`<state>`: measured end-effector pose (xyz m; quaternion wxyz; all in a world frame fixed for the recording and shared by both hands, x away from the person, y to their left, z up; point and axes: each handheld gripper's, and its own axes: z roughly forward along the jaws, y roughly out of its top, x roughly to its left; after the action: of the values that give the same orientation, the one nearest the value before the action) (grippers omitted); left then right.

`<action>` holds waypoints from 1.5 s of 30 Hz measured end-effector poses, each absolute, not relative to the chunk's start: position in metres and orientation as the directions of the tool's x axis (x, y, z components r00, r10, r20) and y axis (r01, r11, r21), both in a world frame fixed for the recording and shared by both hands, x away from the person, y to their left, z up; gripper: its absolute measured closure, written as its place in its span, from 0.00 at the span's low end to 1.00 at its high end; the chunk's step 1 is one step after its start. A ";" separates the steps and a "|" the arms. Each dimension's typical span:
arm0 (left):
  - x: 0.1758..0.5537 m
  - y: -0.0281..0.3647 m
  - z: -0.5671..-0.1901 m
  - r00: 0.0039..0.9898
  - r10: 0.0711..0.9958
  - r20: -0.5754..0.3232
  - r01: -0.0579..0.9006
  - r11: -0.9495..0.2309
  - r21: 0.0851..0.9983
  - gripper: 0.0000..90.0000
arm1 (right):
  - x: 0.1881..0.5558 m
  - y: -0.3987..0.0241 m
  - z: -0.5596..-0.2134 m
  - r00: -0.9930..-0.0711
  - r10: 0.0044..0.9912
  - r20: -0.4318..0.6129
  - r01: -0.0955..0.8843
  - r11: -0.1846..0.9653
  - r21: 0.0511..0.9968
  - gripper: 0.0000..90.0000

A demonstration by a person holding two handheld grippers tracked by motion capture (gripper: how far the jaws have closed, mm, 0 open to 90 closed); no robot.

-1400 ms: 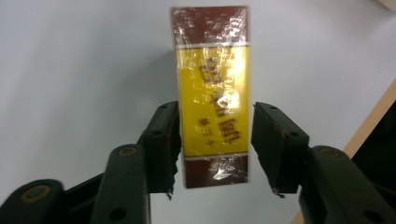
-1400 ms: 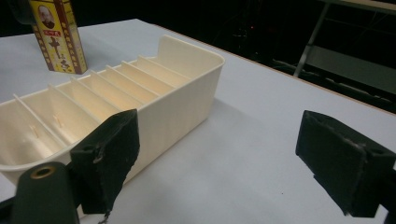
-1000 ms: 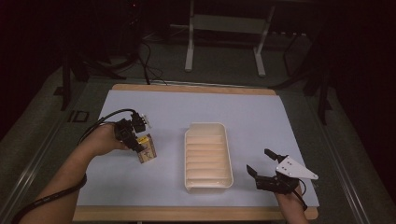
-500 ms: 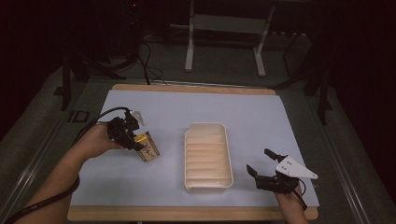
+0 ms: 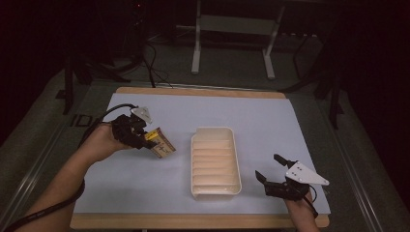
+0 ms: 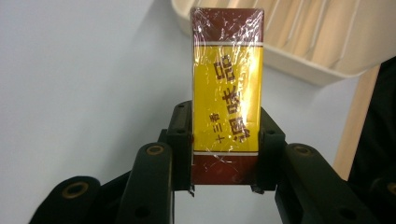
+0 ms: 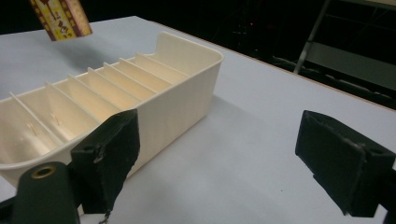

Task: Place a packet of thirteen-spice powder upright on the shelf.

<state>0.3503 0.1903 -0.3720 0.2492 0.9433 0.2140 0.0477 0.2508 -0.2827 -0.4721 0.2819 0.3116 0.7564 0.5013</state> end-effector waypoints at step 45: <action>0.392 0.112 -0.361 0.959 0.260 0.117 0.108 -0.711 0.695 0.75 | 0.250 -0.283 -0.472 -0.656 0.747 -0.112 0.187 0.305 0.934 0.16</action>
<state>0.3918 0.1122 -0.3610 0.3669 0.9191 0.0999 0.1035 0.2501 -0.2835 -0.4717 0.2783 0.3078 0.7583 0.5028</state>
